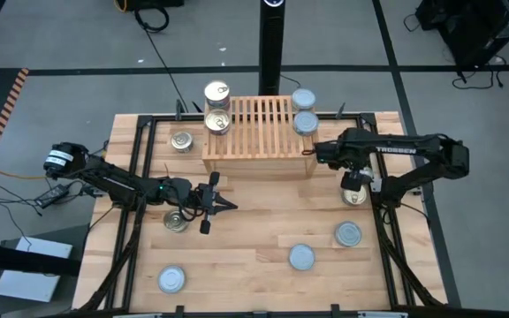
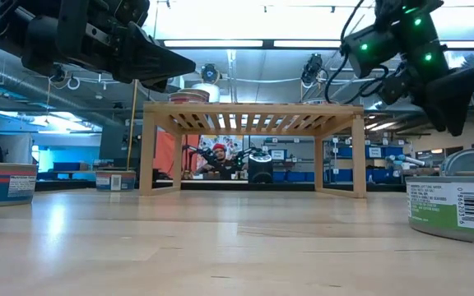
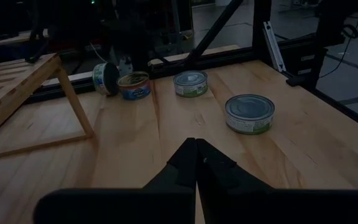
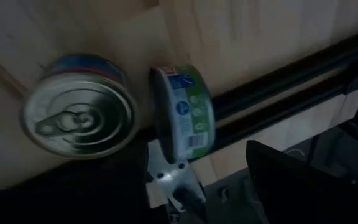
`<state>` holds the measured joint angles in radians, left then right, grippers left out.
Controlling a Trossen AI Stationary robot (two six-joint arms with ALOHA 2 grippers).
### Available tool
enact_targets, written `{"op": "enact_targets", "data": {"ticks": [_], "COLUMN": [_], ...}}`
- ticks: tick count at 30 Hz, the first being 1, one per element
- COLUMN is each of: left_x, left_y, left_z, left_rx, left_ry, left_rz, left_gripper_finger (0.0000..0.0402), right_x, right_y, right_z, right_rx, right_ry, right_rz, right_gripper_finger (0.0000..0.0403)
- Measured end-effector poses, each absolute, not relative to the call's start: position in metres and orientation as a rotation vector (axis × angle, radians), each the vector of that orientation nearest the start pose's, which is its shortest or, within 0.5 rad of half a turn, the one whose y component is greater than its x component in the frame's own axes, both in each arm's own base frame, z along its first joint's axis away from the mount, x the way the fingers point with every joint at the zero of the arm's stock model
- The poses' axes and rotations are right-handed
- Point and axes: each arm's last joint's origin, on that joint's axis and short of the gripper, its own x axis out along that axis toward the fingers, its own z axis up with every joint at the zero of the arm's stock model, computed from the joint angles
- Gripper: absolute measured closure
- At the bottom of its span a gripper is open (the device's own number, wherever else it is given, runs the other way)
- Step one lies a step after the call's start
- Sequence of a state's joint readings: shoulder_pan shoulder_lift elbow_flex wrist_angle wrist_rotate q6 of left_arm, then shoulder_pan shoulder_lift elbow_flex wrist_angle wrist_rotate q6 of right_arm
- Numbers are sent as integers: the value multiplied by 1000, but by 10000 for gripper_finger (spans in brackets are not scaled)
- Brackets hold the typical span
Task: Stack canned seafood by type on shelf
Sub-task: Stack the green tuna can on top of the other green tuna can on the shelf
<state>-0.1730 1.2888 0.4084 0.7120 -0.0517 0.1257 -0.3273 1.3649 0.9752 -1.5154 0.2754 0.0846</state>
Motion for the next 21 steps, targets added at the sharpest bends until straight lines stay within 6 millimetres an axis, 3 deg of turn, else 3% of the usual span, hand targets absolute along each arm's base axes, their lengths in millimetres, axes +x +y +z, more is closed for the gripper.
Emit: {"op": "enact_targets", "data": {"ticks": [13,21], "left_x": [241,241], "left_y": [-41,-41], "left_z": [190,190], "left_rx": [144,144], "left_ry": [161,161], "left_rz": [-132,-132], "left_gripper_finger": [394,394], "right_x": [165,154], "right_y": [-84,-82], "right_z": [233,215], "right_rx": [119,151], "right_ry": [1932,2000], "right_rz": [-417,-401], "right_gripper_finger": [121,121]}}
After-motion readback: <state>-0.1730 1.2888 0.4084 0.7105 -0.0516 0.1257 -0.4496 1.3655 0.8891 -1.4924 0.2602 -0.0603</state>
